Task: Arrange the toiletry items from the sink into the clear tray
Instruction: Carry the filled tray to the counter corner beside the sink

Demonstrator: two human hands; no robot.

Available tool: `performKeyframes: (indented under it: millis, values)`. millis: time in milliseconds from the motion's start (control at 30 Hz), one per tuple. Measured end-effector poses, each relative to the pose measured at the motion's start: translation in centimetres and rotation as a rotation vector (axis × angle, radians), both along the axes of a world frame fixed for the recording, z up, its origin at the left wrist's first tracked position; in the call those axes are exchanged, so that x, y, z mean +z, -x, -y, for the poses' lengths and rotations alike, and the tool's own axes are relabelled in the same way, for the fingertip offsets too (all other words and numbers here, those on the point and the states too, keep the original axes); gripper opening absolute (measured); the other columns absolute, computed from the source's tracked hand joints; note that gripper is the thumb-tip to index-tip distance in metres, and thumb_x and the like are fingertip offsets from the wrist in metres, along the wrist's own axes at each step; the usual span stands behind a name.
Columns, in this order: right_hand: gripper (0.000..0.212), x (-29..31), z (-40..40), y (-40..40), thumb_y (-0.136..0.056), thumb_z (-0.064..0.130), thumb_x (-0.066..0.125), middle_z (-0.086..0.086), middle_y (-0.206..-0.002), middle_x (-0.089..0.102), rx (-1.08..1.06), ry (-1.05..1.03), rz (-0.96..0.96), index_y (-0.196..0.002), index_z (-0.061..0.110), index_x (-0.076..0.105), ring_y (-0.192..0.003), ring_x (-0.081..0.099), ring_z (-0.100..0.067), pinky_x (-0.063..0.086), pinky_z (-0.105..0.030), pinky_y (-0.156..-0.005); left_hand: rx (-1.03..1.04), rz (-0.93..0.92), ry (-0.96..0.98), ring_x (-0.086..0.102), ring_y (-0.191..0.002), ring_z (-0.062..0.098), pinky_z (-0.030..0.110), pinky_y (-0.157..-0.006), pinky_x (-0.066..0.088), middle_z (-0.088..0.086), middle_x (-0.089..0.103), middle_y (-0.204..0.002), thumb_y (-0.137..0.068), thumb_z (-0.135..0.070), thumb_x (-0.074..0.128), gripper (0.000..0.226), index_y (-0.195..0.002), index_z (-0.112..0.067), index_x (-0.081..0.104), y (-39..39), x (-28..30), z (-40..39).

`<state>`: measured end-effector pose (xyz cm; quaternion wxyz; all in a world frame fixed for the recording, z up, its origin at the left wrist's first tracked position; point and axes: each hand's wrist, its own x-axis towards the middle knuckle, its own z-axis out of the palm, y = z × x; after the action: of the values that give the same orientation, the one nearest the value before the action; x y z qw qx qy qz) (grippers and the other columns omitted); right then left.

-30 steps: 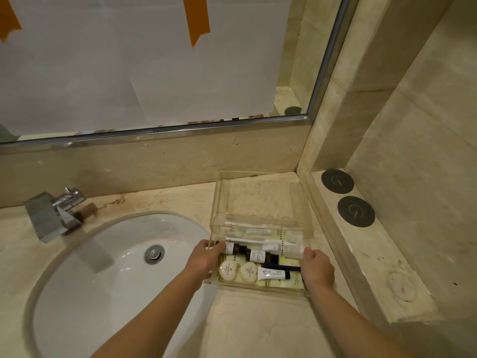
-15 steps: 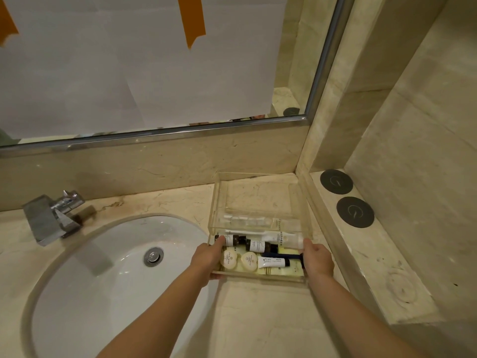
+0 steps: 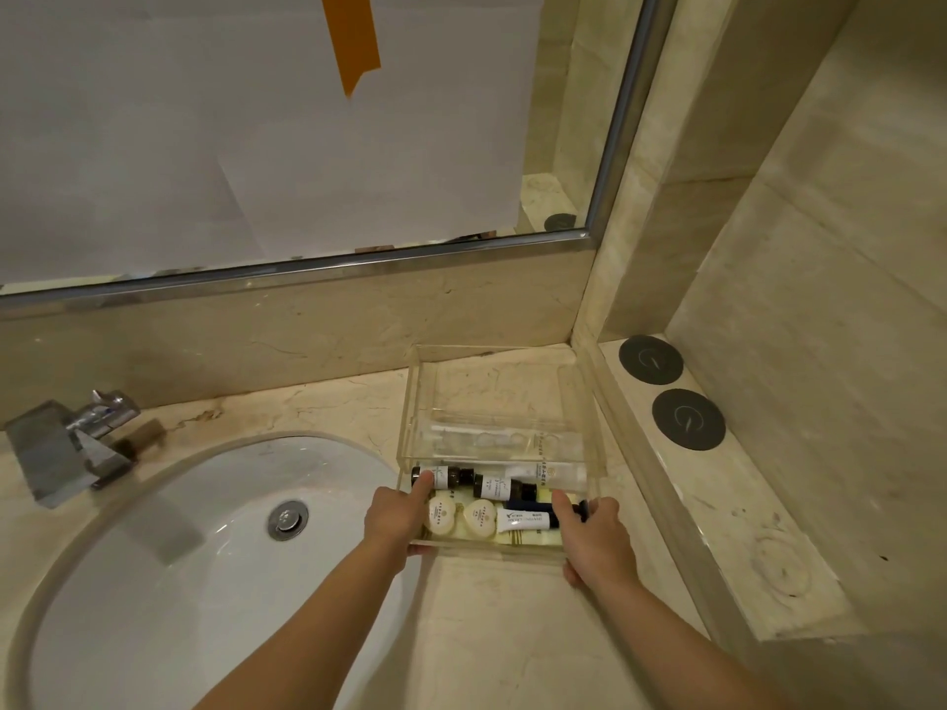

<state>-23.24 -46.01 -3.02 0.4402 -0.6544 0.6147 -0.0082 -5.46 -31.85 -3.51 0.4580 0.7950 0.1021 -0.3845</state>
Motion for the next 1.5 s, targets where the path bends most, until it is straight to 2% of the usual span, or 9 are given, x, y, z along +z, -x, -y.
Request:
performKeyframes:
  millis: [133, 367, 600, 733, 867, 1000, 1200, 1400, 1500]
  values:
    - [0.047, 0.0, 0.8, -0.6, -0.082, 0.055, 0.055, 0.003, -0.112, 0.047, -0.177, -0.039, 0.117, -0.108, 0.02, 0.037, -0.052, 0.07, -0.021, 0.059, -0.044, -0.073, 0.023, 0.029, -0.018, 0.062, -0.096, 0.035, 0.038, -0.052, 0.059, 0.019, 0.057, -0.115, -0.076, -0.055, 0.067, 0.068, -0.115, -0.003, 0.048, -0.9, -0.5, 1.6]
    - [0.059, 0.2, 0.3, -1.5, -0.082, 0.043, 0.063, 0.003, -0.117, 0.045, -0.295, -0.056, 0.255, -0.129, 0.017, 0.039, -0.057, 0.071, -0.019, 0.06, -0.041, -0.073, 0.04, 0.122, -0.085, 0.056, -0.106, 0.038, 0.051, -0.076, 0.059, 0.018, 0.049, -0.124, -0.074, -0.048, 0.07, 0.071, -0.124, -0.008, 0.038, -1.4, -0.1, 2.5]
    - [0.064, -0.2, 0.6, -1.9, -0.078, 0.04, 0.067, -0.002, -0.113, 0.054, -0.476, -0.123, 0.395, -0.131, 0.017, 0.04, -0.061, 0.072, -0.02, 0.058, -0.046, -0.079, 0.125, 0.09, 0.067, 0.058, -0.099, 0.032, 0.033, -0.055, 0.056, 0.015, 0.047, -0.124, -0.081, -0.023, 0.066, 0.045, -0.115, -0.015, 0.038, -0.7, 1.0, 2.6]
    - [0.067, -0.1, 0.9, -2.7, -0.083, 0.028, 0.07, 0.001, -0.097, 0.052, -0.641, -0.2, 0.51, -0.138, 0.01, 0.037, -0.068, 0.068, -0.022, 0.057, -0.042, -0.081, 0.176, 0.115, 0.138, 0.058, -0.096, 0.03, 0.035, -0.065, 0.058, 0.014, 0.04, -0.134, -0.082, -0.019, 0.066, 0.061, -0.135, -0.014, 0.036, -0.3, 1.7, 2.4]
    - [0.069, 0.1, 1.2, -3.4, -0.084, 0.021, 0.07, -0.009, -0.113, 0.052, -0.732, -0.224, 0.601, -0.141, 0.005, 0.035, -0.063, 0.055, -0.011, 0.051, -0.03, -0.068, 0.277, 0.076, 0.226, 0.054, -0.099, 0.03, 0.037, -0.074, 0.057, 0.014, 0.033, -0.141, -0.082, -0.012, 0.063, 0.064, -0.139, -0.017, 0.035, -0.2, 2.4, 2.5]
    - [0.072, 0.3, 1.4, -4.2, -0.084, 0.023, 0.07, -0.006, -0.115, 0.052, -0.749, -0.254, 0.667, -0.144, 0.011, 0.033, -0.067, 0.062, -0.013, 0.054, -0.032, -0.077, 0.288, 0.021, 0.305, 0.052, -0.097, 0.026, 0.042, -0.088, 0.056, 0.013, 0.039, -0.143, -0.083, -0.002, 0.058, 0.068, -0.145, -0.013, 0.033, -0.5, 3.4, 3.2]
    - [0.053, 0.3, 2.4, -5.3, -0.082, 0.021, 0.072, -0.01, -0.107, 0.065, -0.754, -0.289, 0.731, -0.13, 0.01, 0.05, -0.075, 0.068, -0.017, 0.054, -0.025, -0.063, 0.261, 0.025, 0.243, 0.053, -0.102, 0.03, 0.043, -0.087, 0.057, 0.017, 0.044, -0.138, -0.086, -0.002, 0.058, 0.062, -0.143, -0.008, 0.033, -1.4, 3.9, 3.9]
    - [0.037, 1.0, 3.0, -5.8, -0.085, 0.02, 0.068, -0.006, -0.098, 0.066, -0.667, -0.215, 0.723, -0.118, 0.014, 0.053, -0.083, 0.068, -0.02, 0.054, -0.035, -0.084, 0.27, -0.06, 0.251, 0.058, -0.11, 0.038, 0.041, -0.085, 0.058, 0.018, 0.047, -0.131, -0.086, -0.001, 0.06, 0.057, -0.138, -0.002, 0.037, -1.7, 3.8, 4.5]
    - [0.059, 1.3, 4.1, -6.8, -0.08, 0.028, 0.069, -0.017, -0.124, 0.059, -0.592, -0.184, 0.665, -0.131, 0.011, 0.044, -0.109, 0.061, -0.036, 0.049, -0.049, -0.098, 0.234, -0.076, 0.235, 0.058, -0.108, 0.036, 0.039, -0.085, 0.057, 0.017, 0.045, -0.134, -0.087, -0.003, 0.059, 0.051, -0.134, 0.0, 0.039, -1.0, 4.0, 5.4]
